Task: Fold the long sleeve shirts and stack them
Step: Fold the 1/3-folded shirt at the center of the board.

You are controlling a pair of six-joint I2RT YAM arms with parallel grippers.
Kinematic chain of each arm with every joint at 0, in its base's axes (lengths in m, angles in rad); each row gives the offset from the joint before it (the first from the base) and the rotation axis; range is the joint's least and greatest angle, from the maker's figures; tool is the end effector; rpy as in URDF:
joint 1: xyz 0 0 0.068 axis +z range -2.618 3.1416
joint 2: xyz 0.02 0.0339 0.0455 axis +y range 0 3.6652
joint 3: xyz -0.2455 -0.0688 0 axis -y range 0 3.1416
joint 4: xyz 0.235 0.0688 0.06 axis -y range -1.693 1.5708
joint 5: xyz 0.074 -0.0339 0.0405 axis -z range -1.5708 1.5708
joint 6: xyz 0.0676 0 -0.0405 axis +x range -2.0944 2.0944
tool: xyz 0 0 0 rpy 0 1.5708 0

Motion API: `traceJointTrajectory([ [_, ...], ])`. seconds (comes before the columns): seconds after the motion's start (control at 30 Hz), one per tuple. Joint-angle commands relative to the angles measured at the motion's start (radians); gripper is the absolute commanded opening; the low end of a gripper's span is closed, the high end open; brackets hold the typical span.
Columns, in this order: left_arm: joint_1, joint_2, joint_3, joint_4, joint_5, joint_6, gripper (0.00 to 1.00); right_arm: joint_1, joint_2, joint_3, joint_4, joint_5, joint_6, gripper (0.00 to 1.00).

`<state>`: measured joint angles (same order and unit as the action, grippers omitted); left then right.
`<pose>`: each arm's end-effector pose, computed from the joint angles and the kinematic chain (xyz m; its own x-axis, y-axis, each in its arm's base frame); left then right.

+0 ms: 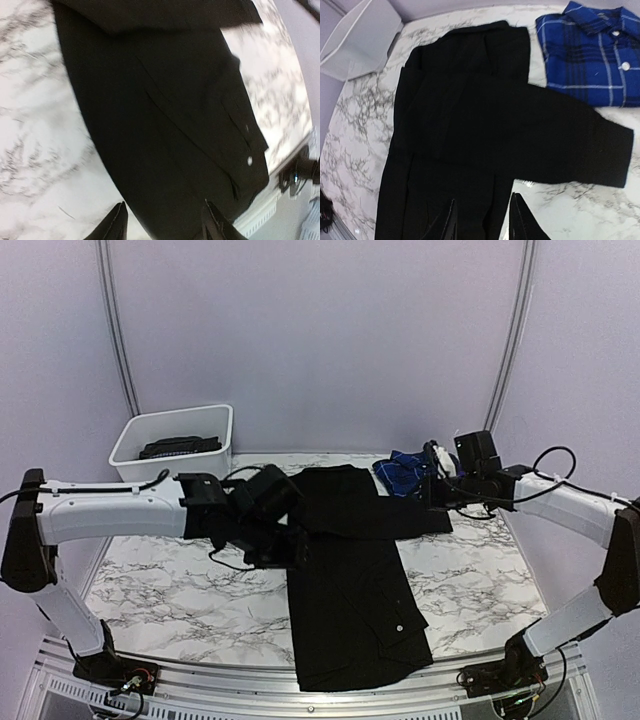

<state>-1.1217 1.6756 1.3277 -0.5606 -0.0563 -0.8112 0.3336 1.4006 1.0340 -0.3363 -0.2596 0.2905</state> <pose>0.1658 -0.3353 0.2224 -0.8770 0.1523 -0.4556 0.3608 0.8351 -0.4153 0.3020 0.1230 0.2372 -0.7289 0.0404 -0.6835 -0.3056 0.8741 0.3775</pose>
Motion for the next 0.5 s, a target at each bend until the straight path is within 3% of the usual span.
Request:
traceJointTrajectory([
  [0.0, 0.176, -0.022, -0.001, -0.012, -0.138, 0.02, 0.51, 0.114, -0.042, -0.089, 0.034, 0.039, 0.035, 0.3],
  [0.27, 0.41, 0.202, 0.203, 0.052, -0.13, 0.158, 0.5, 0.308, -0.155, -0.32, 0.052, 0.131, 0.155, 0.34],
  [0.47, 0.511, 0.429, 0.42, 0.081, -0.105, 0.231, 0.5, 0.445, -0.187, -0.4, 0.036, 0.19, 0.22, 0.36],
])
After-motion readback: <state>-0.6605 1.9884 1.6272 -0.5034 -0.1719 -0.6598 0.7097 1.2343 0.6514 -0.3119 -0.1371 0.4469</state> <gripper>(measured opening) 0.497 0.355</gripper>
